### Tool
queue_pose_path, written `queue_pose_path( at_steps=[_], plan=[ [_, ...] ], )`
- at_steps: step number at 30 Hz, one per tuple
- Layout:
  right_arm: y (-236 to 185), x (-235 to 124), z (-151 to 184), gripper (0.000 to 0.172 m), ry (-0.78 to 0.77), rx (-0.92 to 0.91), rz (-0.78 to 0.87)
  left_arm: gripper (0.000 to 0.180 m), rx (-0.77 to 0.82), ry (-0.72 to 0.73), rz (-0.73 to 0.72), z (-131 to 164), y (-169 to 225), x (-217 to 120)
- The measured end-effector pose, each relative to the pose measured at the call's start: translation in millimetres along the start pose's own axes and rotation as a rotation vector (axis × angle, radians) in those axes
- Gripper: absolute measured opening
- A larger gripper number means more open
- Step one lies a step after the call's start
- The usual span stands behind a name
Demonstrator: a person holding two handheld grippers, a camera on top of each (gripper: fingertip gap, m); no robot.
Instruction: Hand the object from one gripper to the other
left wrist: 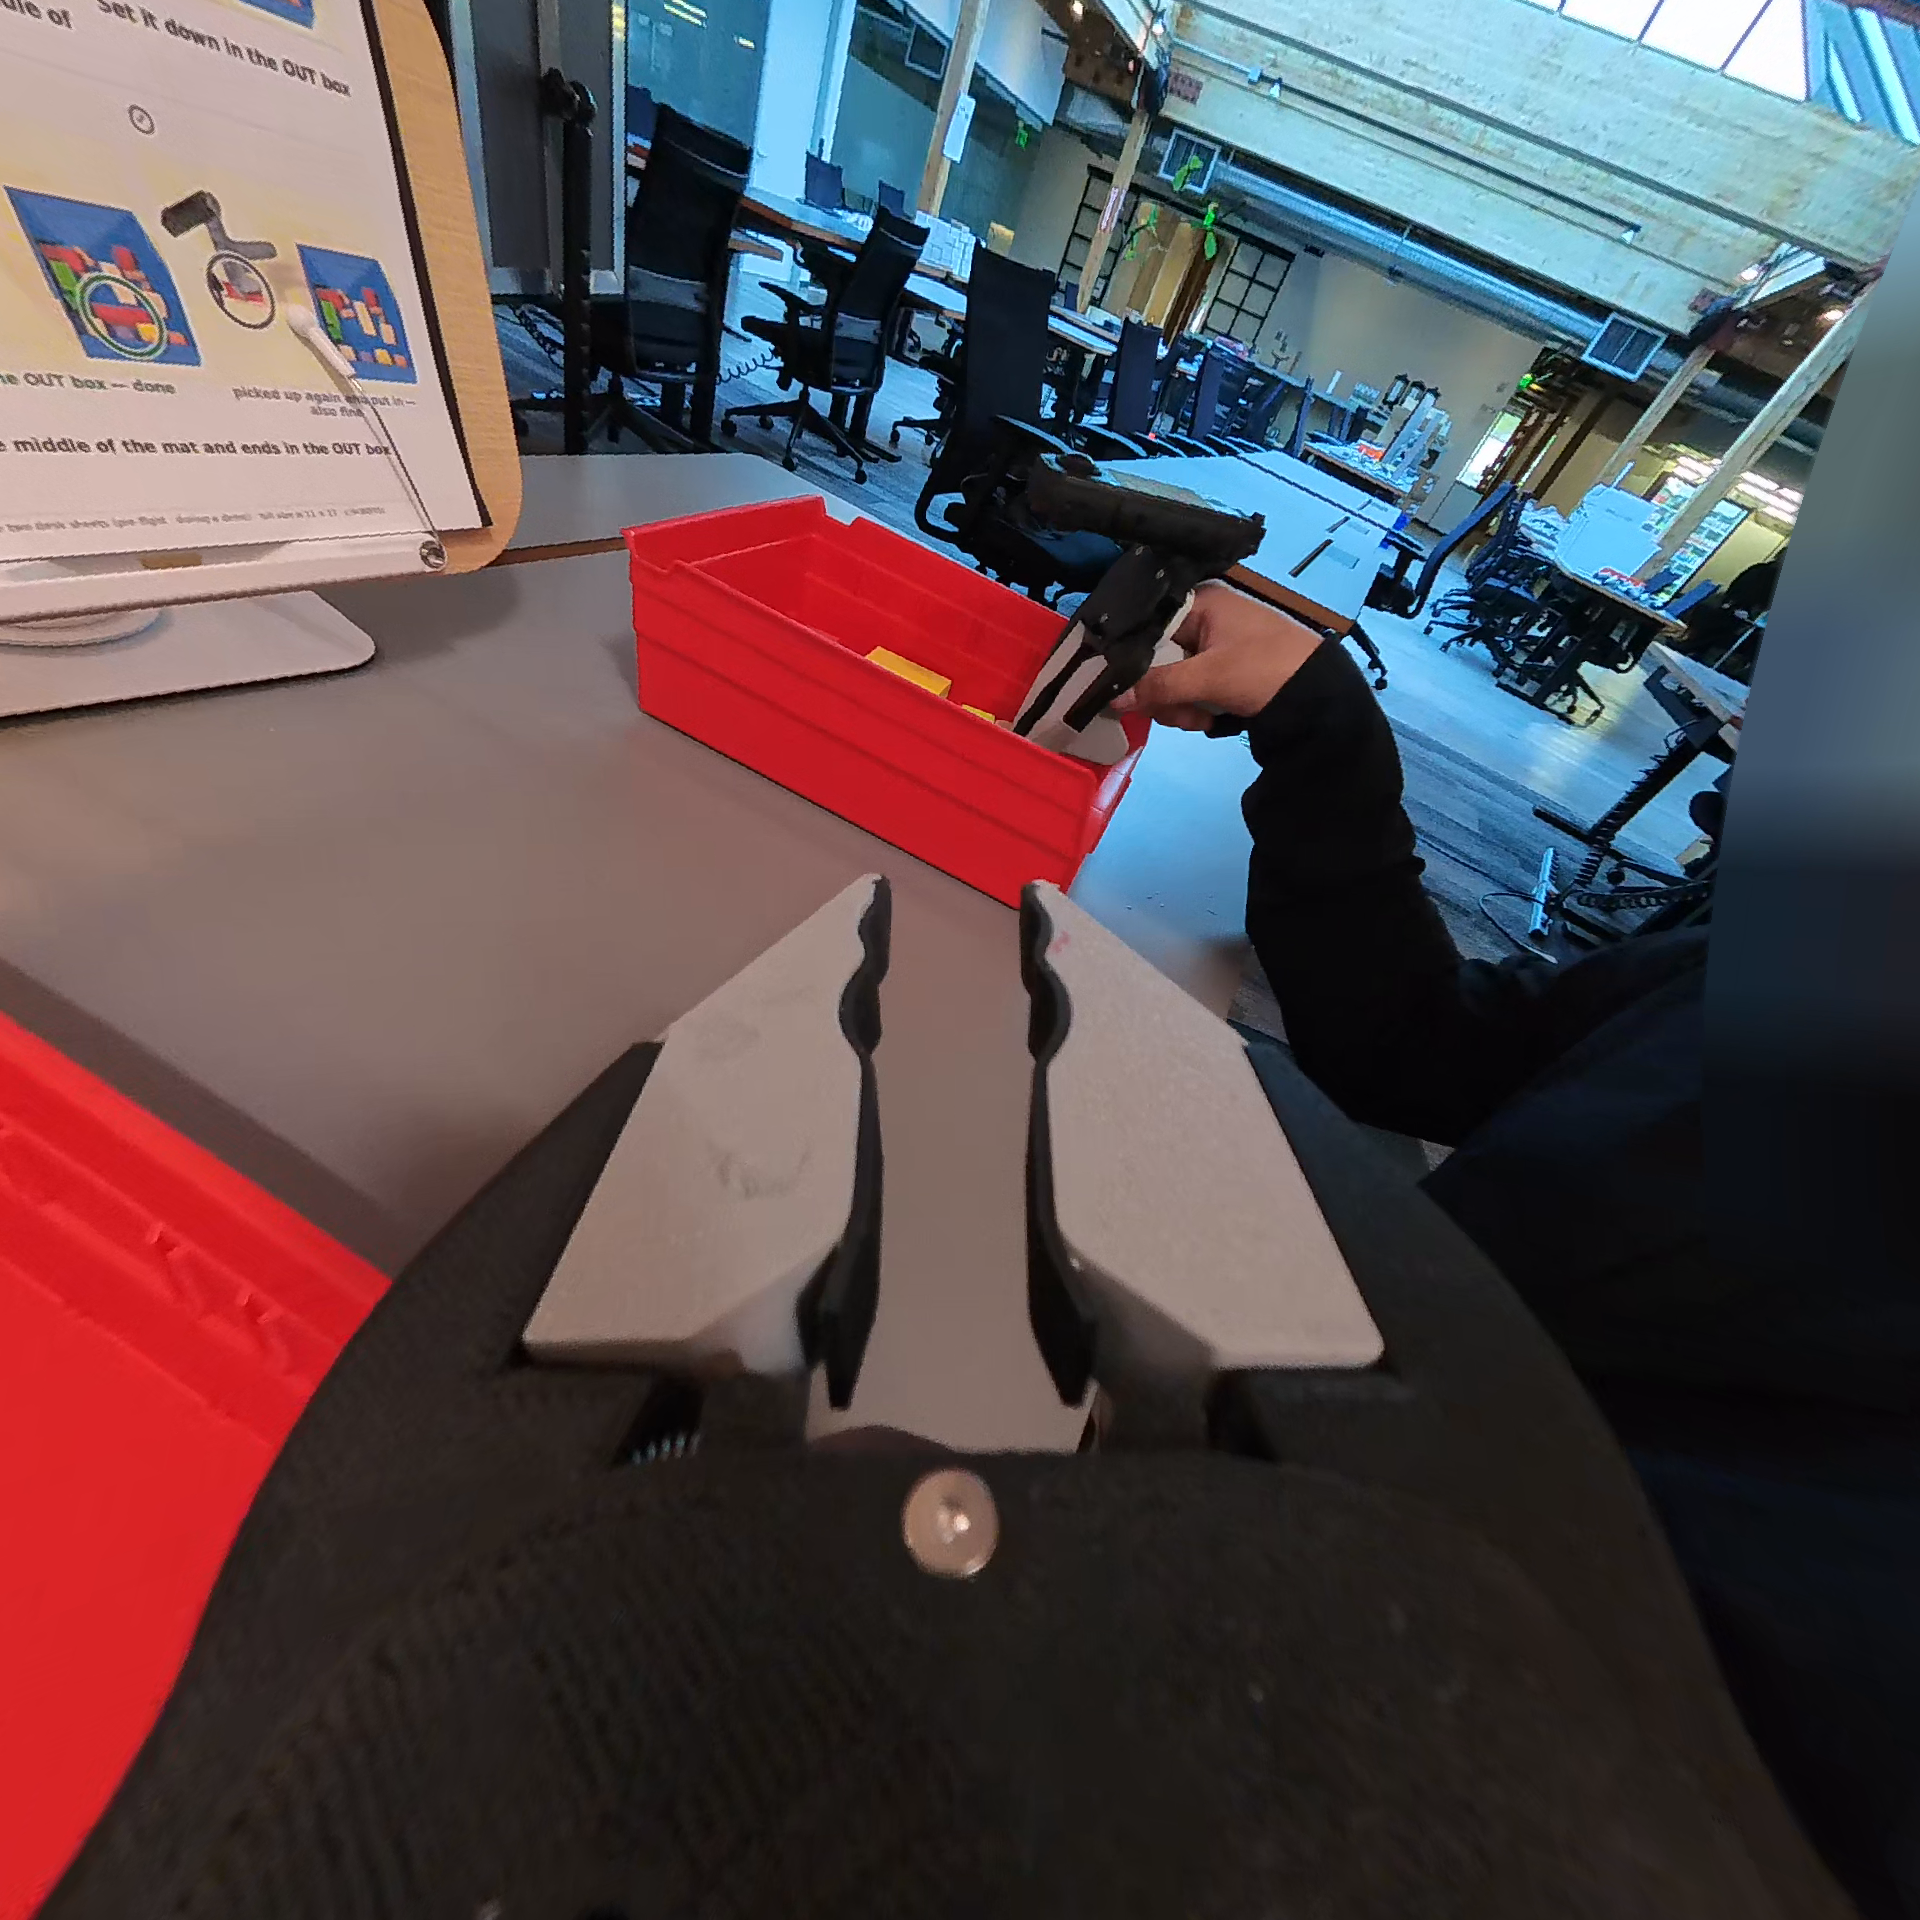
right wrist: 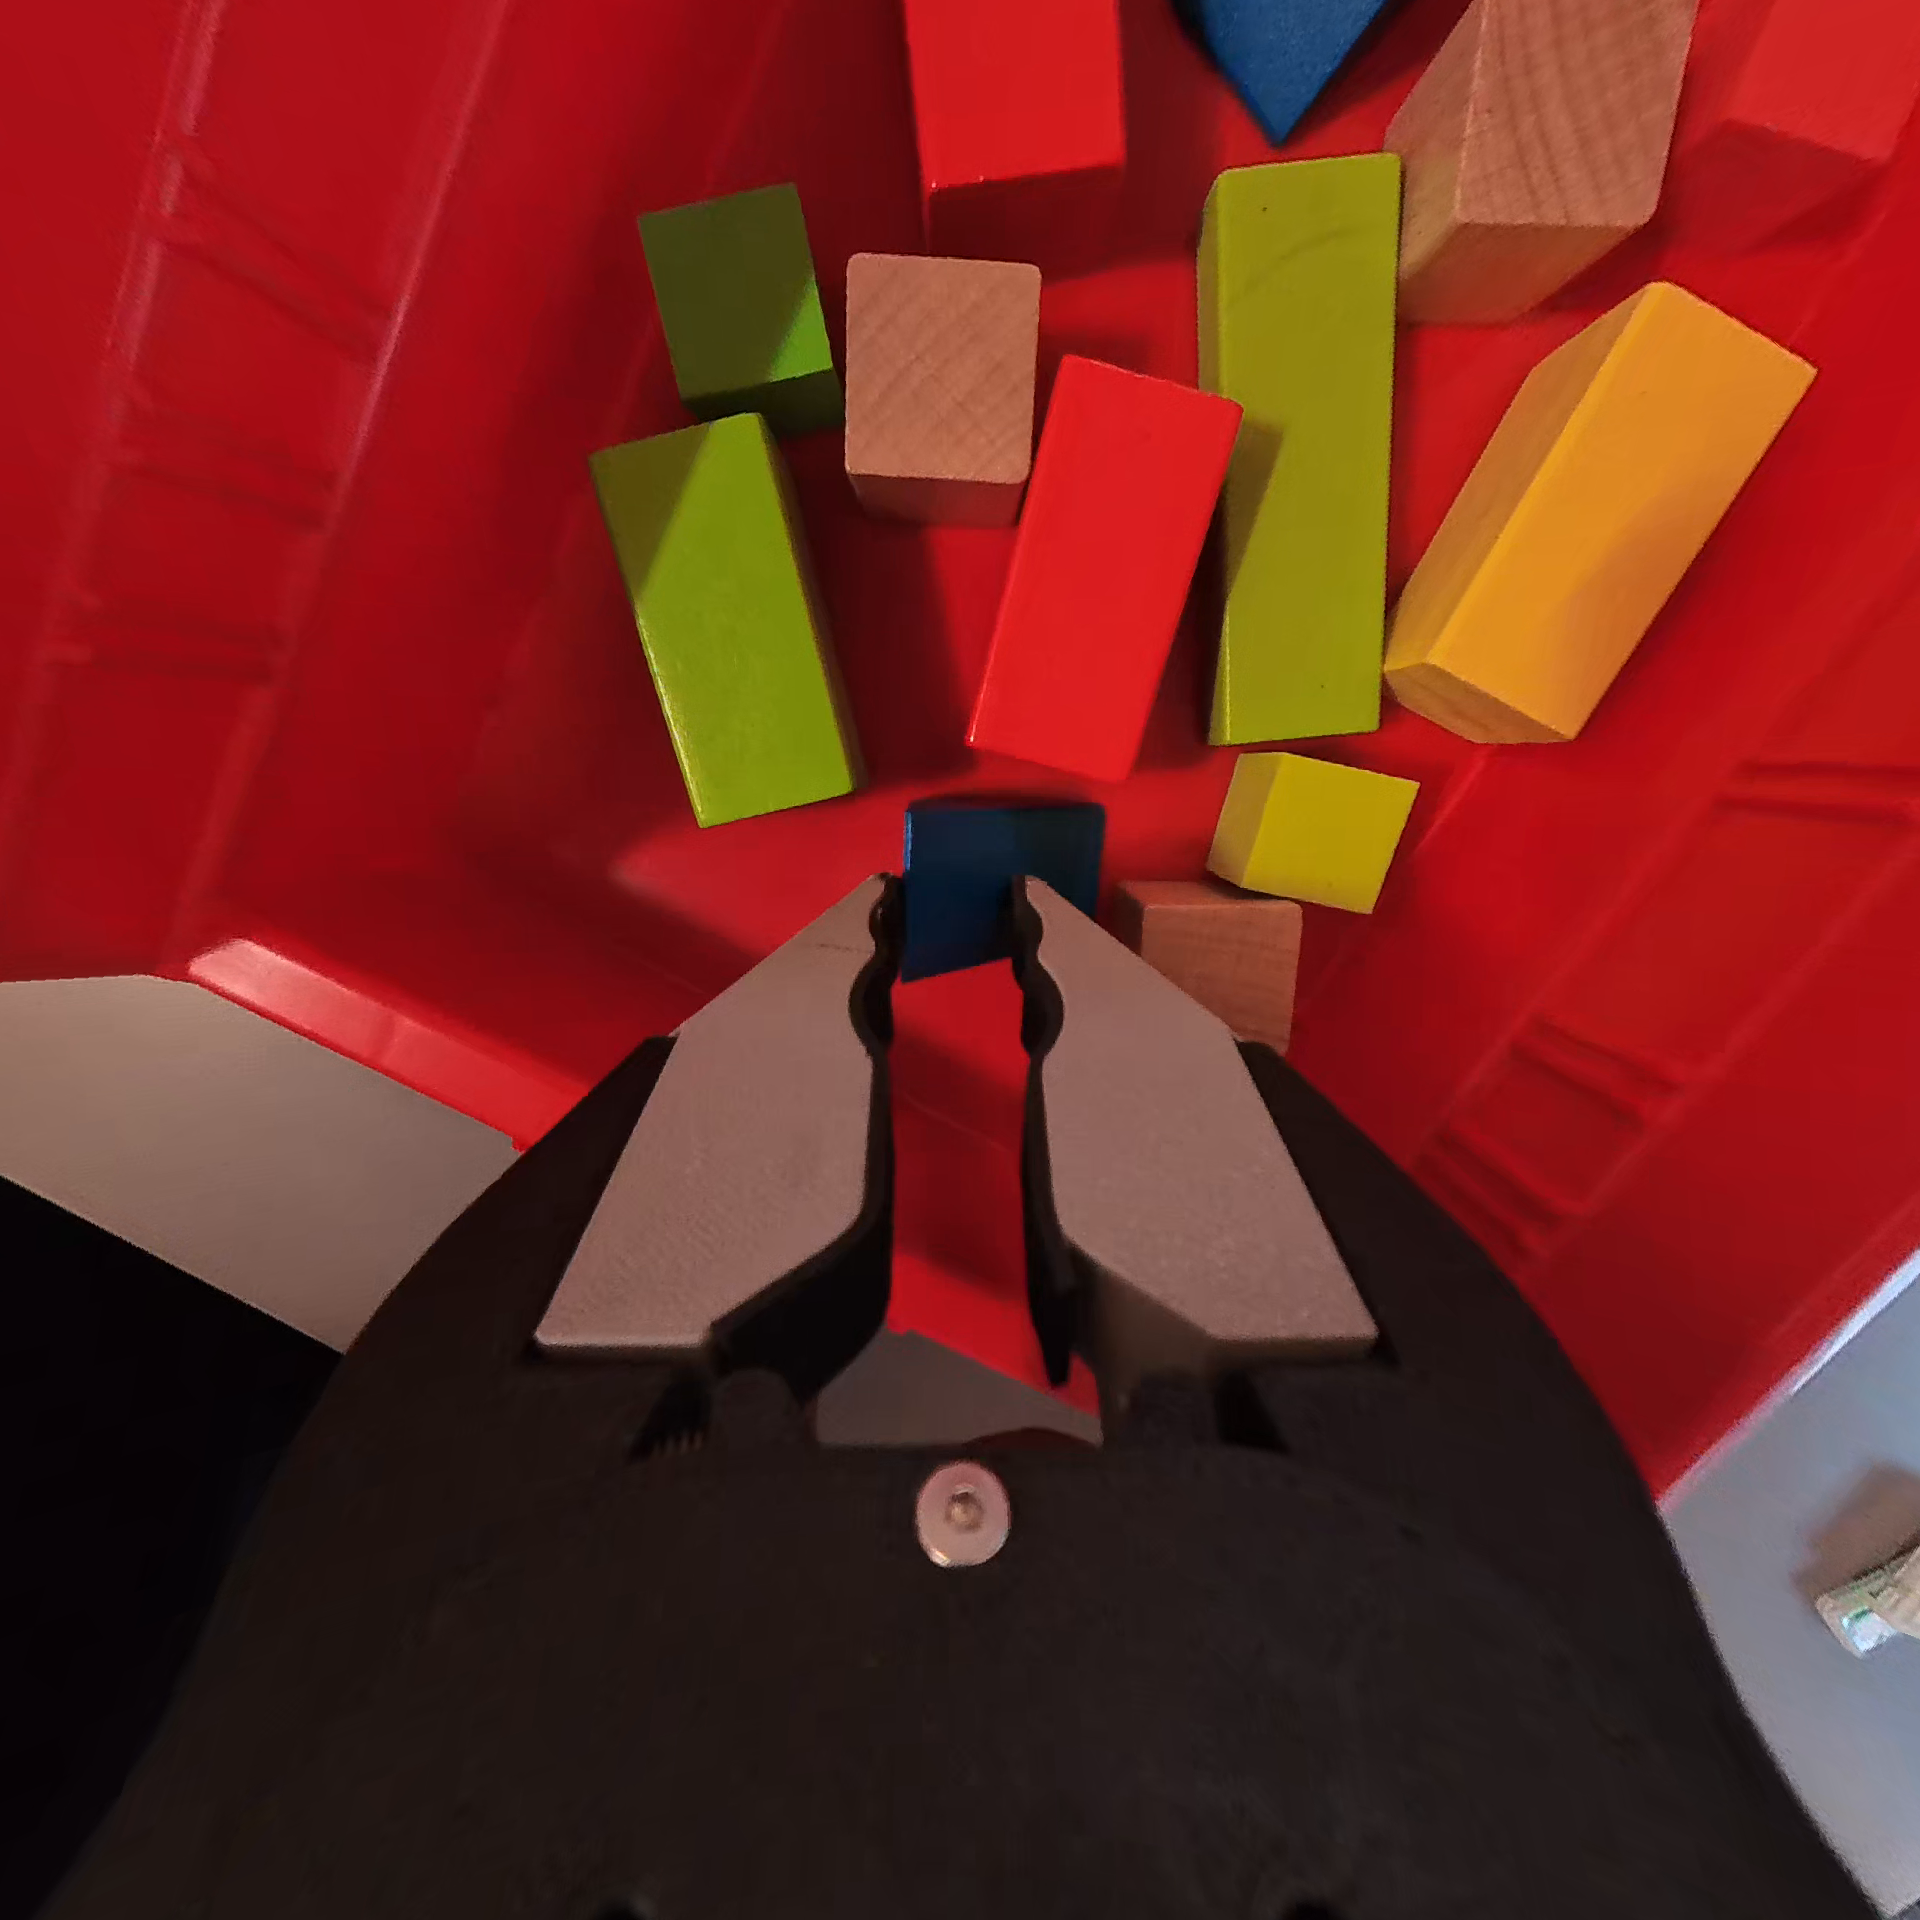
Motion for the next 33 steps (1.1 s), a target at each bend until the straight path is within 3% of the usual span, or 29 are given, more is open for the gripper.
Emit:
queue_pose_path(
  at_steps=[3,8,14,17,23,24,27,33],
  plan=[
    [0,-4,-2,0.015,0.053,0.001,-0.048,0.021,0.004,-0.007,0.000,0,1,1],
    [5,-18,7,0.012,0.224,0.011,-0.325,0.020,0.010,0.002,-0.005,-1,3,-3],
    [16,-5,18,0.011,0.215,0.057,-0.583,0.020,0.010,-0.009,0.005,0,3,1],
    [12,-5,14,0.011,0.197,0.053,-0.531,0.020,0.013,-0.012,0.004,0,4,2],
    [24,-7,26,0.012,0.097,0.169,-0.273,0.019,0.012,-0.011,0.003,0,4,1],
    [25,-4,31,0.003,0.050,0.169,-0.217,0.019,0.011,-0.010,0.005,0,4,1],
    [21,-2,32,0.009,-0.014,0.149,-0.145,0.020,0.012,-0.014,0.005,0,4,1],
    [16,-18,24,0.026,0.050,0.118,-0.044,0.022,0.018,-0.021,-0.091,0,-3,-15]
  ],
)
Point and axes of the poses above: each gripper's, where its closed fingertips meet, x out along the fingers, z out of its underside, y = z × x across the jaws, the point moved 9 cm from there along -x, back along the fingers, and after that the axes turned 11 degrees about -y, right-handed, at the moved point
